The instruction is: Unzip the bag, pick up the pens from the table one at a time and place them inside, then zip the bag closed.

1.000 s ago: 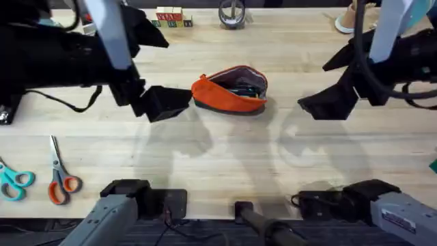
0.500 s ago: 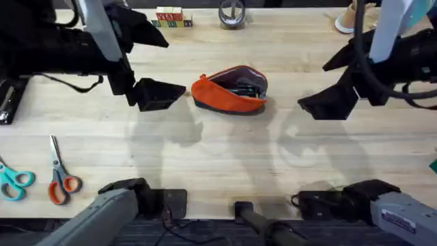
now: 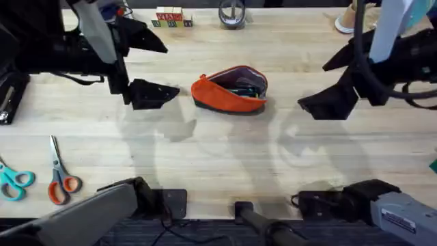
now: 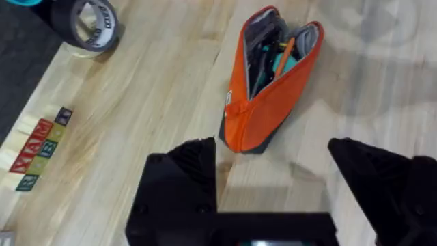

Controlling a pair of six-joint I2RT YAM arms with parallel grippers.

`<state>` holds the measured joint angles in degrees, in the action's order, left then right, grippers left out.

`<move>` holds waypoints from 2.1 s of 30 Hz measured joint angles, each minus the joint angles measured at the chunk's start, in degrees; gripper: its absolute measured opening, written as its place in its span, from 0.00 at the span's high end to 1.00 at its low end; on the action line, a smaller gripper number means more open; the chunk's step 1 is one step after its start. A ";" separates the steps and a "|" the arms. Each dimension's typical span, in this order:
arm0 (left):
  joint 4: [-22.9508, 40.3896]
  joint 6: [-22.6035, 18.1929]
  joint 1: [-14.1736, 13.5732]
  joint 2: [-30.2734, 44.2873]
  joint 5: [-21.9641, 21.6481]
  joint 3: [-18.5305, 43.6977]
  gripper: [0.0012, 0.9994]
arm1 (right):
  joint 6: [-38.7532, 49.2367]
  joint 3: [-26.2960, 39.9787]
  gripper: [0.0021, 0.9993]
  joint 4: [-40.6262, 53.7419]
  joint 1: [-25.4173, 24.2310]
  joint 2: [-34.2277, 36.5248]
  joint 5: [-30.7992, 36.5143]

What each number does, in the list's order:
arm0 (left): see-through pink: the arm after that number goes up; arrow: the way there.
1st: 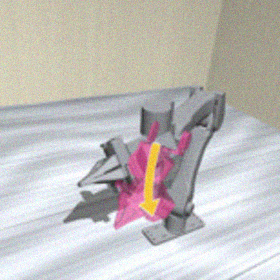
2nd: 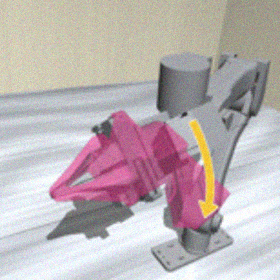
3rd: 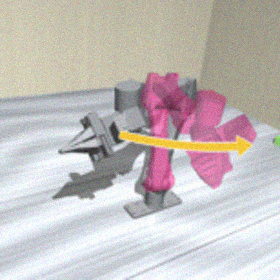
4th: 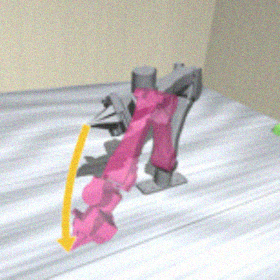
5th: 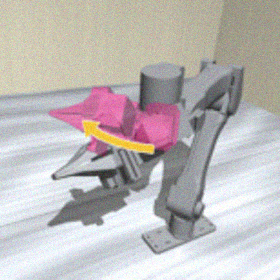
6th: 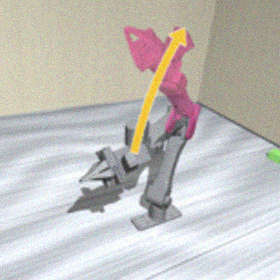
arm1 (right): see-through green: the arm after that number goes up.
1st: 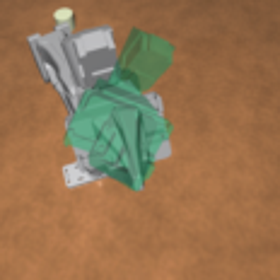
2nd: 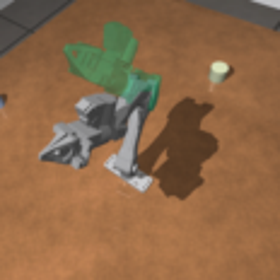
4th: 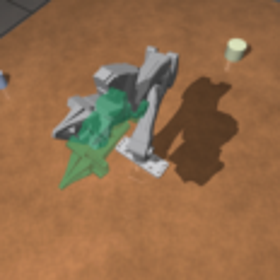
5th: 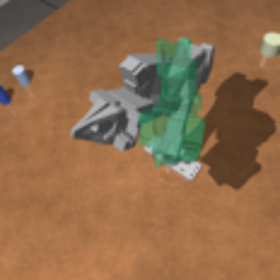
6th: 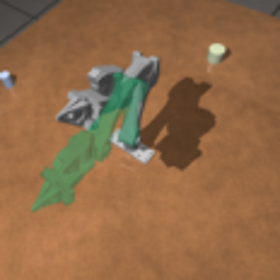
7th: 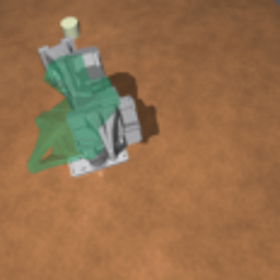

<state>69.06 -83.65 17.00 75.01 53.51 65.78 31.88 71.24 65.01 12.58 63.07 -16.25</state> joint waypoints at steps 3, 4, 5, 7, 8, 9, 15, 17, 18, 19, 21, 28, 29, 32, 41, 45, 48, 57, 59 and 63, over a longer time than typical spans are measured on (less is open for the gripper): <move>0.23 -1.77 1.90 0.04 0.83 0.00 0.01 | 0.00 0.00 0.00 0.01 0.00 0.00 0.00; 0.42 -2.33 2.50 0.05 1.08 0.00 0.01 | 0.00 0.00 0.00 0.00 0.00 0.00 0.00; 0.88 -3.12 3.22 0.05 1.35 0.00 0.01 | 0.00 0.00 0.00 0.02 0.00 0.00 0.00; 1.64 -4.60 4.57 0.33 2.30 0.00 0.01 | 0.00 0.00 0.00 0.02 0.00 0.00 -0.02; 2.06 -5.21 5.18 0.67 2.72 0.00 0.01 | 0.00 0.00 0.00 0.00 0.00 0.00 -0.02; 2.33 -5.78 5.91 1.15 3.21 0.00 0.01 | 0.00 0.00 0.00 0.00 0.00 0.00 0.00; 2.51 -7.26 8.48 5.04 4.36 0.00 0.01 | 0.00 0.00 0.00 0.00 0.00 0.00 0.00; 2.18 -7.48 8.54 6.08 4.40 0.00 0.01 | 0.00 0.00 0.00 0.00 0.00 0.00 0.00; 1.89 -7.52 8.54 6.48 4.41 0.00 0.01 | 0.00 0.00 0.00 0.02 0.00 0.00 0.00; 1.66 -7.55 8.54 6.92 4.43 0.00 0.01 | 0.00 0.00 0.00 0.00 0.00 0.00 0.00; 1.37 -7.68 8.54 7.81 4.60 0.00 0.01 | 0.00 0.00 0.00 0.02 0.00 0.00 -0.02; 0.55 -7.71 8.54 10.23 4.71 0.00 0.01 | 0.00 0.00 0.00 0.01 0.00 0.00 0.00; 0.41 -7.72 8.54 10.44 4.49 -0.01 0.01 | 0.00 0.00 0.00 0.00 0.00 0.00 0.00; 0.18 -7.72 8.54 10.54 3.86 -0.02 0.01 | 0.00 0.00 0.00 0.00 0.00 0.00 -0.01; 0.11 -7.72 8.54 10.54 3.68 -0.02 0.01 | 0.00 0.00 0.00 0.00 0.00 0.00 0.00; 0.11 -7.72 8.54 10.54 3.68 -0.02 0.01 | 0.00 0.00 0.00 0.00 0.00 -0.02 -0.01; 0.11 -7.72 8.54 10.54 3.68 -0.02 0.01 | 0.00 0.00 0.00 0.00 0.00 0.00 0.00; 0.11 -7.72 8.54 10.54 3.68 -0.02 0.01 | 0.00 0.00 0.00 0.00 0.00 -0.01 0.00; 0.11 -7.72 8.54 10.54 3.68 -0.02 0.01 | 0.00 0.00 0.00 -0.02 0.00 0.00 -0.02; 0.11 -7.72 8.54 10.54 3.68 -0.02 0.01 | 0.00 0.00 0.00 -0.22 0.00 0.00 -0.02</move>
<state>69.17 -91.37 25.54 85.56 57.19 65.76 31.88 71.24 64.79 12.58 63.07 -16.27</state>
